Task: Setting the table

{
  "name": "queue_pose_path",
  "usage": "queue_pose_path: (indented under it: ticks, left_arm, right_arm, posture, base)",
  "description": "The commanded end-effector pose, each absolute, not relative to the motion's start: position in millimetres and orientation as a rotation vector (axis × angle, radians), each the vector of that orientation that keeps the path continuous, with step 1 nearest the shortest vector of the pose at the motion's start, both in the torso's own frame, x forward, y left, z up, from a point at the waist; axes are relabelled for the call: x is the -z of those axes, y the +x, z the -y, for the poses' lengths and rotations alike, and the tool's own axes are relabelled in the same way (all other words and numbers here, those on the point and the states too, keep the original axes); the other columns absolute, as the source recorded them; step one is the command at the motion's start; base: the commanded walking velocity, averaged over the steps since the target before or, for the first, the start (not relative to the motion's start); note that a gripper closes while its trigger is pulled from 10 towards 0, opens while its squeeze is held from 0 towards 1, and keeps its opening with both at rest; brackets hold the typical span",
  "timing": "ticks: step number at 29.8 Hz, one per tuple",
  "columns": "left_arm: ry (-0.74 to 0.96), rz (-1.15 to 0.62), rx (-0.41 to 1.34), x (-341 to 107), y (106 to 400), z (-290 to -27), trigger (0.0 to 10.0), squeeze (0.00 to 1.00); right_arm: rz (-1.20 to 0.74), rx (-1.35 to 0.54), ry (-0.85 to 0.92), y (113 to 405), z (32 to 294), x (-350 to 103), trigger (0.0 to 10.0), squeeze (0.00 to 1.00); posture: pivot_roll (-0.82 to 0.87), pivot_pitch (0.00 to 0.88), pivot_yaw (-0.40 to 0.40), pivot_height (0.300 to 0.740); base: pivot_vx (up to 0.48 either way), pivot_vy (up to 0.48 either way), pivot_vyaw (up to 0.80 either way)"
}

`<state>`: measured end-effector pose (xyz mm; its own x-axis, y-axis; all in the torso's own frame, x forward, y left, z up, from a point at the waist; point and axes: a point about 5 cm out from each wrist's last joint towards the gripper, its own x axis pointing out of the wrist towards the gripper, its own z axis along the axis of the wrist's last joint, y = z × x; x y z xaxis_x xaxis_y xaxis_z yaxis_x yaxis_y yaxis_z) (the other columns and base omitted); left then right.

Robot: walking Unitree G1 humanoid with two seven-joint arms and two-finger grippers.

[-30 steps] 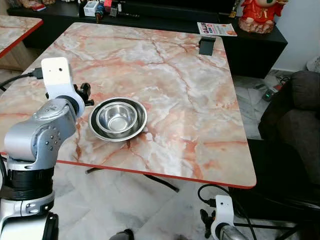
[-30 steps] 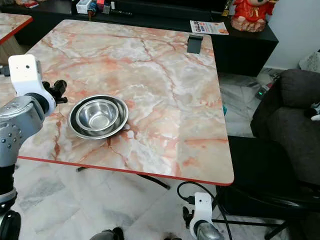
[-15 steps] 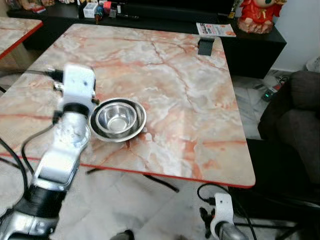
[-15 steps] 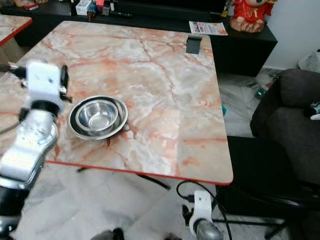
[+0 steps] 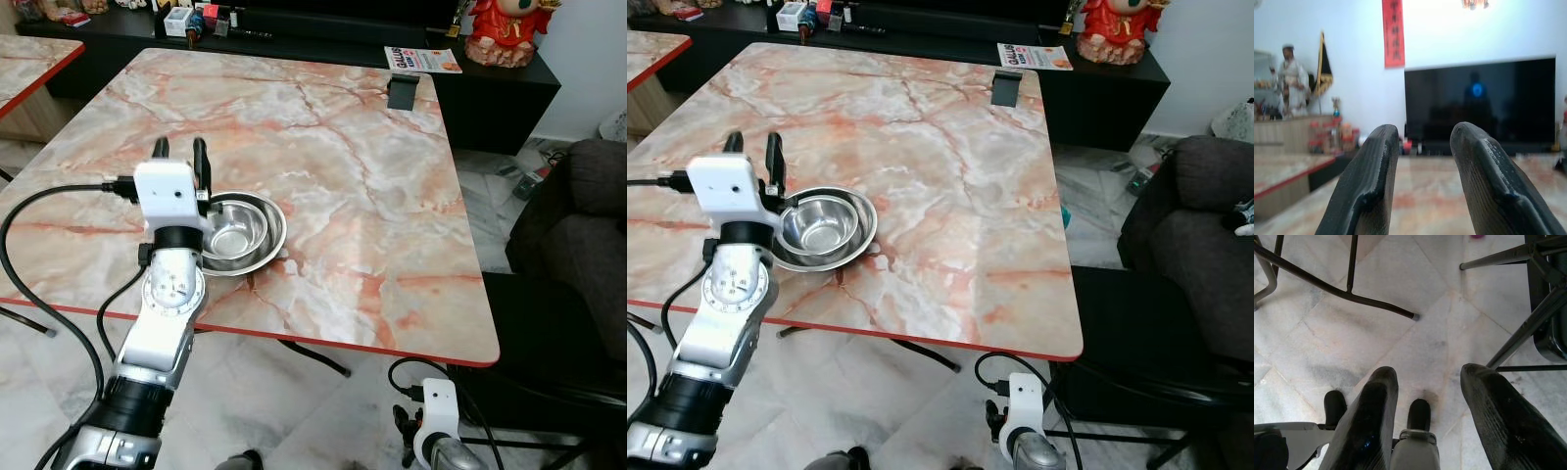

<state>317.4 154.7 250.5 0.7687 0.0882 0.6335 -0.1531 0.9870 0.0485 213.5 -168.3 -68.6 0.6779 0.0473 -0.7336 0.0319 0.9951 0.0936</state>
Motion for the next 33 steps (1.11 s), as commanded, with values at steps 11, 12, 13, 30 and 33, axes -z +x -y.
queue_pose_path:
  ticks: [11, 12, 13, 30, 33]
  left_arm:
    - [0.118, 0.878, -0.076, -284.2, 313.5, -147.2, 10.0, 0.0]
    - [0.117, 0.892, -0.07, -287.2, 312.3, -146.0, 10.0, 0.0]
    - [0.116, 0.9, -0.067, -289.1, 311.4, -145.2, 10.0, 0.0]
    - [0.064, 0.661, -0.105, -250.4, 329.3, -166.0, 10.0, 0.0]
    - [0.037, 0.627, -0.126, -241.1, 329.0, -175.5, 10.0, 0.0]
  right_arm:
    - [-0.813, 0.019, 0.117, 211.5, 171.9, 69.0, 10.0, 0.0]
    - [-0.811, 0.018, 0.117, 212.0, 171.4, 68.8, 10.0, 0.0]
    - [-0.809, 0.017, 0.118, 212.2, 171.0, 68.6, 10.0, 0.0]
    - [-0.805, 0.021, 0.123, 211.0, 171.8, 69.0, 10.0, 0.0]
    - [-0.807, 0.019, 0.12, 210.5, 172.7, 69.2, 10.0, 0.0]
  posture:
    - [0.11, 0.138, -0.073, 0.74]
    - [0.11, 0.14, -0.073, 0.74]
    - [0.11, 0.139, -0.074, 0.74]
    - [0.1, 0.14, -0.072, 0.74]
    - [0.11, 0.141, -0.074, 0.74]
  base:
    - [0.0, 0.0, 0.0]
    - [0.0, 0.0, 0.0]
    - [0.0, 0.0, 0.0]
    - [0.0, 0.0, 0.0]
    - [0.0, 0.0, 0.0]
